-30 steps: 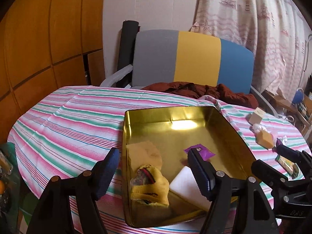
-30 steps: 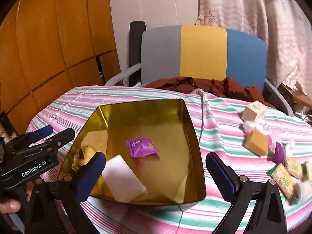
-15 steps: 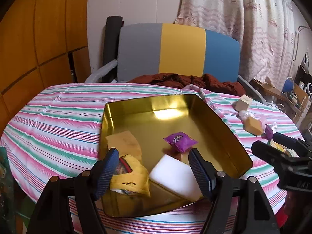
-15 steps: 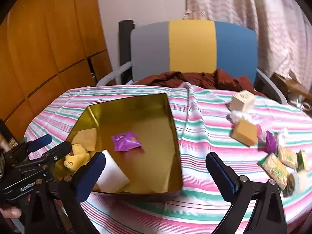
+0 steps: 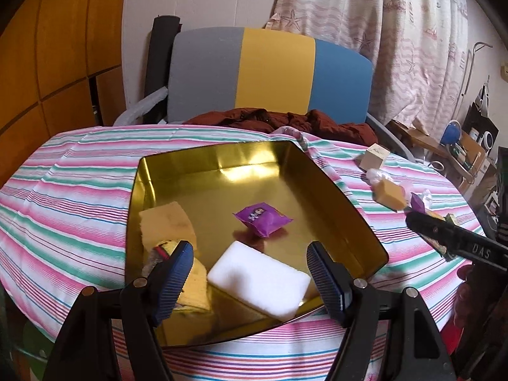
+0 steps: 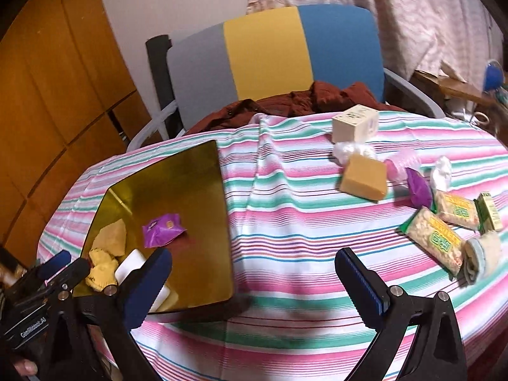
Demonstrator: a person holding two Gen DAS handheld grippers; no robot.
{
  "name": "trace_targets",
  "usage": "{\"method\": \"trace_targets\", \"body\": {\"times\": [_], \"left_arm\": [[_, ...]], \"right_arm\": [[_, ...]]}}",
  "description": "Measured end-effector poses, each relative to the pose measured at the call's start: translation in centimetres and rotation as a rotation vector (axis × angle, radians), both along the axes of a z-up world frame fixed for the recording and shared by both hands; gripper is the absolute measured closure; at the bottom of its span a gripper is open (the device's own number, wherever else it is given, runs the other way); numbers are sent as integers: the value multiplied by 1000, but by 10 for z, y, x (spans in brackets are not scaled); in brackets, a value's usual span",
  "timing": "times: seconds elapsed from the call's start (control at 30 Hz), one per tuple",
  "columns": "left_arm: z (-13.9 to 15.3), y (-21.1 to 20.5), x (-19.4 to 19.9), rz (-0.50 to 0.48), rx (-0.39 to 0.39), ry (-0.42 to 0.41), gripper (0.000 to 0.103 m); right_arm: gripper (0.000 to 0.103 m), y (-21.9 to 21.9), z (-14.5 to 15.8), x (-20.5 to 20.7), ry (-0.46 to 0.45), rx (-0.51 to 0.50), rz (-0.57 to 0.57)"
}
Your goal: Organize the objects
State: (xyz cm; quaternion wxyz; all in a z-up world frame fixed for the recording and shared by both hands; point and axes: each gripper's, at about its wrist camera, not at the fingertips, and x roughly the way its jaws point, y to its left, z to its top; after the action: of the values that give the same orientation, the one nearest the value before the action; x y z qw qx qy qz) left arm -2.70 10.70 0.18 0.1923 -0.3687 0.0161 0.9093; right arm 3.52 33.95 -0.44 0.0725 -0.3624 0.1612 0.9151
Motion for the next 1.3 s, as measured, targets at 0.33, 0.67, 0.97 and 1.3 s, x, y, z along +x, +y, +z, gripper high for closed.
{"method": "trace_targets", "body": {"times": [0.33, 0.67, 0.97, 1.3], "left_arm": [[-8, 13, -1, -27, -28, -31, 28], [-3, 29, 3, -106, 0, -31, 25], [1, 50, 6, -189, 26, -41, 25], [0, 70, 9, -253, 38, -57, 25]], "right_arm": [[0, 63, 7, 16, 4, -42, -145], [0, 173, 0, 71, -78, -258, -534], [0, 239, -25, 99, -226, -429, -725], [4, 258, -69, 82, -387, -416, -714]]}}
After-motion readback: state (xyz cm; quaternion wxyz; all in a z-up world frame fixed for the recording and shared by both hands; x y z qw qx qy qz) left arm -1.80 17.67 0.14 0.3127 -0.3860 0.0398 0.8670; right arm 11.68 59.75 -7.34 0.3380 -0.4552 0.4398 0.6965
